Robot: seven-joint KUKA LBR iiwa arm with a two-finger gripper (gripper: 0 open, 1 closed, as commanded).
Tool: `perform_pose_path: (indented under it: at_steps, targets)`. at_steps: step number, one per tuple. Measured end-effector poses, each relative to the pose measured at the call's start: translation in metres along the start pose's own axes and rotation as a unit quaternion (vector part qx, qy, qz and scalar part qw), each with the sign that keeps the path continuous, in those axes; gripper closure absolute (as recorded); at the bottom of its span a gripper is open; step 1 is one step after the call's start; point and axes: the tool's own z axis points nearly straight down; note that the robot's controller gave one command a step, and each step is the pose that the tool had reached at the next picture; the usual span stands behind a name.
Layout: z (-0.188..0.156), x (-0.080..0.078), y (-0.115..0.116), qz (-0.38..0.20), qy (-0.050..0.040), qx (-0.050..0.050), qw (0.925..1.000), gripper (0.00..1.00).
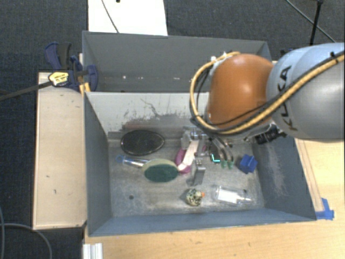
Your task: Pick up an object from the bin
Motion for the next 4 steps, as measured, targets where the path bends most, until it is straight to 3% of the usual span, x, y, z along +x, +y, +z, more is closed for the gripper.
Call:
perform_pose_path:
  at_steps: [1, 2, 3, 4]
  targets:
    - [0.052, -0.037, 0.021, -0.171, -0.0039, 0.000, 0.9852, 0.00]
    - [0.127, -0.013, 0.030, -0.166, -0.0089, -0.001, 0.9861, 0.00]
    - [0.123, -0.015, 0.028, -0.164, -0.0088, 0.000, 0.9864, 1.00]
    - [-0.020, 0.003, 0.021, -0.179, -0.0078, 0.000, 0.9837, 1.00]
